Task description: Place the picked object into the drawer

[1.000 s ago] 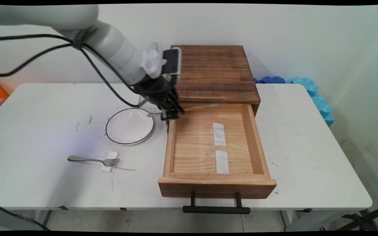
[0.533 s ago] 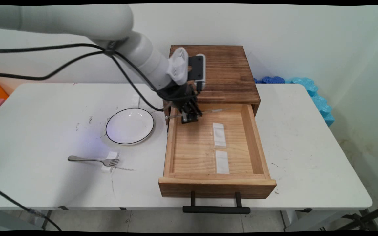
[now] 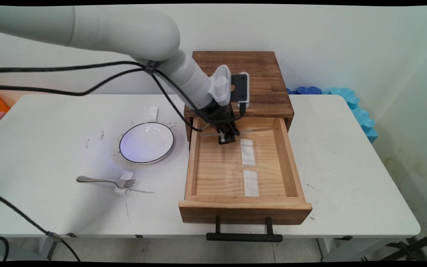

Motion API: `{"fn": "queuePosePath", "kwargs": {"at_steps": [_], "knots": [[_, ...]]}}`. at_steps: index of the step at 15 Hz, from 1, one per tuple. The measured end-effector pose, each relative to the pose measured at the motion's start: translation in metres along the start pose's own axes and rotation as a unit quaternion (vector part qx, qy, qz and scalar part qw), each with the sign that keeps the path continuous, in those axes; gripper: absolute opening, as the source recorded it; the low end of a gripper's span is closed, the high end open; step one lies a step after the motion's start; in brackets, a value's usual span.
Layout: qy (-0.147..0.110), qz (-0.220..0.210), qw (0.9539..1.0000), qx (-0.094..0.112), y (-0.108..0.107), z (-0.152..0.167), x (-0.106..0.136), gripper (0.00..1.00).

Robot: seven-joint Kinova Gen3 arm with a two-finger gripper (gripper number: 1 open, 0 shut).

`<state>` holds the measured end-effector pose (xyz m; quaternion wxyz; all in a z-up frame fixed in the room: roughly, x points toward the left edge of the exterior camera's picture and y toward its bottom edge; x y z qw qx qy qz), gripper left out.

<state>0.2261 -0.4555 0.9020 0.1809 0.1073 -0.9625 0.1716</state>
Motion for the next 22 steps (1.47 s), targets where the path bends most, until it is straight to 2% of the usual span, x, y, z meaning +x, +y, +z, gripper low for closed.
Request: {"fn": "queuePosePath", "kwargs": {"at_steps": [8, 16, 17, 22], "knots": [[-0.01, 0.003, 0.9999, -0.002, 0.002, 0.038, 0.005, 0.0], [-0.013, -0.003, 0.9999, -0.004, 0.005, 0.058, 0.006, 0.0], [-0.013, -0.004, 0.9999, -0.003, 0.006, 0.06, 0.006, 1.0], [-0.011, -0.006, 0.9999, 0.0, 0.007, 0.065, 0.009, 1.0]]}}
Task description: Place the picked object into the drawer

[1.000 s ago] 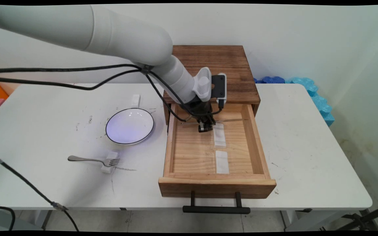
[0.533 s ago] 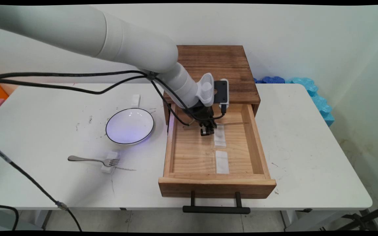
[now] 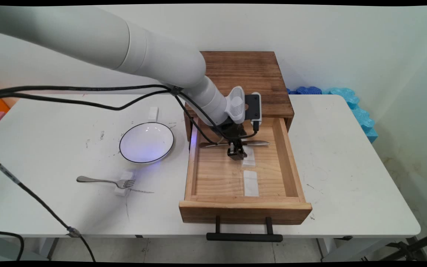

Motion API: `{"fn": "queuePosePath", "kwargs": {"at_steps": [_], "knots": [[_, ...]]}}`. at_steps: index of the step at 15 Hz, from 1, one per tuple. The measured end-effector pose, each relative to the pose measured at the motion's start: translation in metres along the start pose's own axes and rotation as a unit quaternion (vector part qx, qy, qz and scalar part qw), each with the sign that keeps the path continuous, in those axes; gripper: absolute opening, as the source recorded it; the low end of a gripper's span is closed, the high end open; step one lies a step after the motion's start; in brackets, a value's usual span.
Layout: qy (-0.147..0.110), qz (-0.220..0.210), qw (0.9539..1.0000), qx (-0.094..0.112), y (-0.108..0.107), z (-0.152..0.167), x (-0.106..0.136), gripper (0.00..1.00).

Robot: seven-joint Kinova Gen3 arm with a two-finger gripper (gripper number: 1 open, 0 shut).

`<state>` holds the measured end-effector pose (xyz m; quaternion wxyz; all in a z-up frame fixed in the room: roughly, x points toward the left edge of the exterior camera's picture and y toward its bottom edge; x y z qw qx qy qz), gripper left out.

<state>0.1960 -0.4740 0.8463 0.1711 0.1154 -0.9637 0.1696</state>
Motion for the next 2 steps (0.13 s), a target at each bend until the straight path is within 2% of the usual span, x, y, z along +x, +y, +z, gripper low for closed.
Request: {"fn": "queuePosePath", "kwargs": {"at_steps": [2], "knots": [[0.001, -0.001, 1.0, 0.002, 0.0004, 0.0002, 0.0011, 1.0]]}}
